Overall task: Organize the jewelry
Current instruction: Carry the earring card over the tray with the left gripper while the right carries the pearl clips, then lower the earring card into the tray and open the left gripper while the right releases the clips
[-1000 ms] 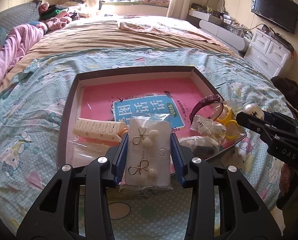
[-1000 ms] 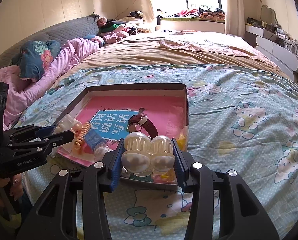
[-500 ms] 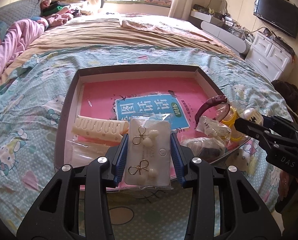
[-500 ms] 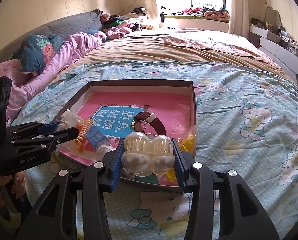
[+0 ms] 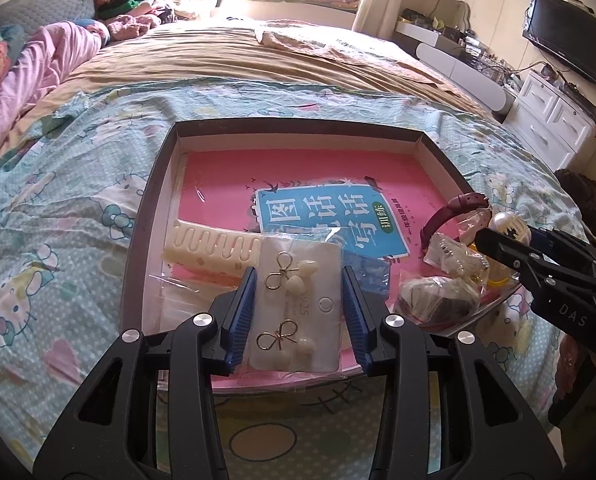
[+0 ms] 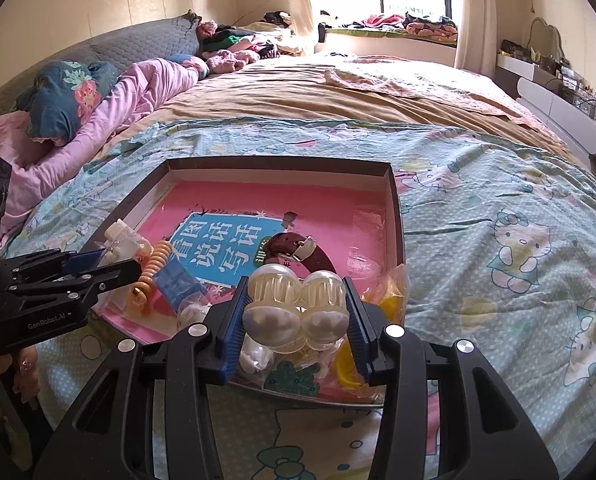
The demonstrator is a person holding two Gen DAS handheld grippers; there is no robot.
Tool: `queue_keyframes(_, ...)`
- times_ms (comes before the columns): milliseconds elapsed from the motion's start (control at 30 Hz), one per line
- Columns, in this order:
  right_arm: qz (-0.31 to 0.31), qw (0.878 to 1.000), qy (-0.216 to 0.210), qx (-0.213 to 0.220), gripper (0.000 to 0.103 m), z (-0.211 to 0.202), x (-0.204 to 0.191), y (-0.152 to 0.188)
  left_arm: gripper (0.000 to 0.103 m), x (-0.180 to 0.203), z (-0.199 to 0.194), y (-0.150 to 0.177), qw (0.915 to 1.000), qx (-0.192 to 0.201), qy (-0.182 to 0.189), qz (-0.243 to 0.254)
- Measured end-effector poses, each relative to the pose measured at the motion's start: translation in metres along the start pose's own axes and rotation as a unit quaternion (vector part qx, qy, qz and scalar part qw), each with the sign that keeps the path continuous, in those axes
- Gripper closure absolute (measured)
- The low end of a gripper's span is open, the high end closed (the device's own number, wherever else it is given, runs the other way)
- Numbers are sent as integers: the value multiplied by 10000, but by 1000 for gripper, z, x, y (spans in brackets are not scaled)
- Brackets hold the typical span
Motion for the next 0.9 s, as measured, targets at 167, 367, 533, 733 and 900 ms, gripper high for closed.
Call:
queue_keyframes(167, 116, 9999, 33, -58, 60, 7, 4, 3, 70, -2, 1, 2, 10000, -22, -3, -14)
queue_keyframes(367, 206, 9997, 13, -115, 60, 10, 6, 8, 70, -2, 2, 2, 10000, -26, 2, -20)
queue_keyframes(533, 249, 9996, -34, -121, 55, 8, 7, 9, 70, -1, 2, 2, 10000, -33, 12, -16)
queue_keyframes(733, 249, 9996, -51, -102, 47, 3, 5, 11, 70, 0, 3, 3, 10000, -55, 56, -34)
queue_keyframes(900, 296, 9995, -34, -117, 43, 0, 8, 14, 68, 0, 4, 3, 10000, -59, 56, -28)
Point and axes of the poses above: each gripper's, at about its wrist camera, not at the fingertips, and z roughly the way its jaws point, x to its right, y to its underside, the point moved 8 cm from there along z, roughly the way its jaws point
